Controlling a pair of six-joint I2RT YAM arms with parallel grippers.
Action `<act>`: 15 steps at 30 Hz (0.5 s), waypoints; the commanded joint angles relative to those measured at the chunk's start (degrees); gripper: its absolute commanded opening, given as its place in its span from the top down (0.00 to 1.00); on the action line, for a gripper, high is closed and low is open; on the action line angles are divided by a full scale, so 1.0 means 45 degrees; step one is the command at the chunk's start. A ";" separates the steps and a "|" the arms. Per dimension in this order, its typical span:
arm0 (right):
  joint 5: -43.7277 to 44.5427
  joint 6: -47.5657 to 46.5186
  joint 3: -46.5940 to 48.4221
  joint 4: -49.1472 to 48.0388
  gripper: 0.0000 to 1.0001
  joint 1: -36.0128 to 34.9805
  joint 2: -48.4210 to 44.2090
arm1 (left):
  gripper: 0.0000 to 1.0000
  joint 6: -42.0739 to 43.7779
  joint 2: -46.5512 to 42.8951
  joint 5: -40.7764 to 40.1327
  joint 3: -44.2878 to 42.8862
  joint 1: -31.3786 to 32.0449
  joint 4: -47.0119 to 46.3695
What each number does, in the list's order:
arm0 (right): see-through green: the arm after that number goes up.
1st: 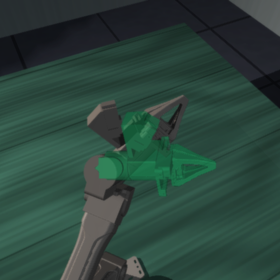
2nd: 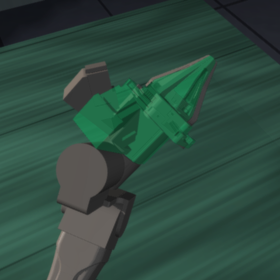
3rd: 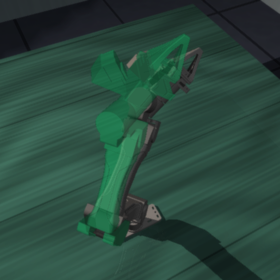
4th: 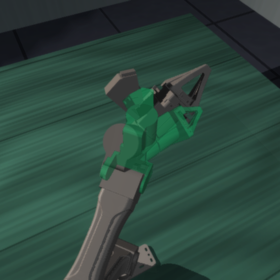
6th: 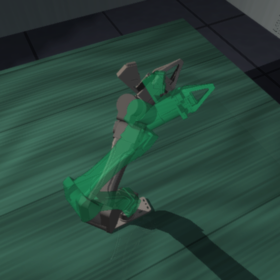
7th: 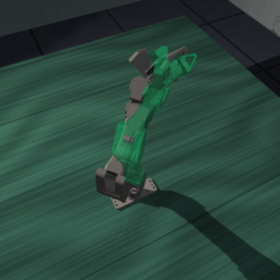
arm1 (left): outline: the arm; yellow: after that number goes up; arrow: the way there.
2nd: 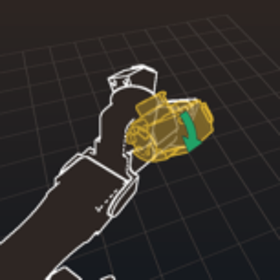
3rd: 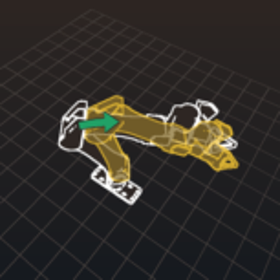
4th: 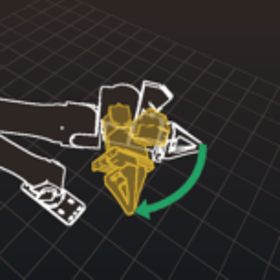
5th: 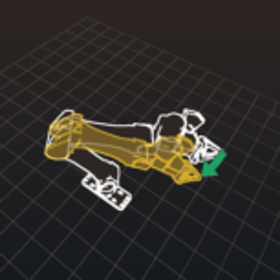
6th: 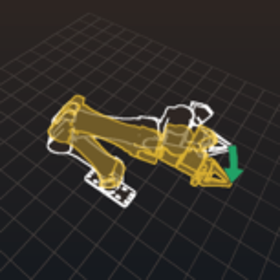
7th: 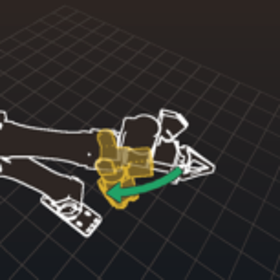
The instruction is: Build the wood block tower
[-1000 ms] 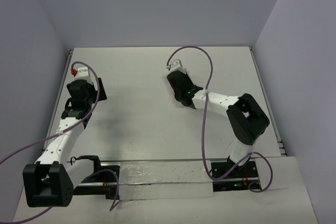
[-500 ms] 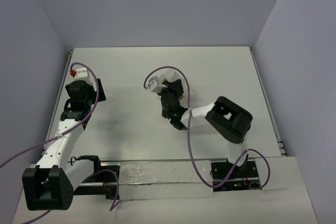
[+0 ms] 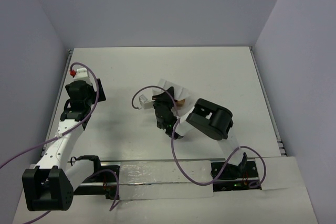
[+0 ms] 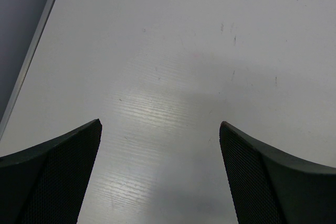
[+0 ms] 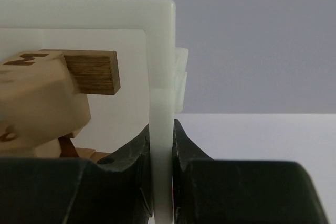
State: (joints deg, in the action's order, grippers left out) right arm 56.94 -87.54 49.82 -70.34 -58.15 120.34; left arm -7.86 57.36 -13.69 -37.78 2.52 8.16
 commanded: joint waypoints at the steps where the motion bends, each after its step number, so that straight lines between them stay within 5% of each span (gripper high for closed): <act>1: -0.0259 -0.1316 0.0434 -0.6849 1.00 -0.0368 0.0283 | 0.01 0.0081 -0.0203 0.0035 -0.0148 -0.0078 -0.0140; 15: -0.0309 -0.3670 0.1272 -0.6868 1.00 -0.1589 0.1849 | 0.01 0.0066 -0.0267 0.0016 -0.0101 -0.0151 -0.0134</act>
State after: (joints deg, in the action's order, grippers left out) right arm 56.16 -98.64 54.17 -76.40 -64.07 125.91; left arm -7.84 57.29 -13.68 -37.76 2.37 8.16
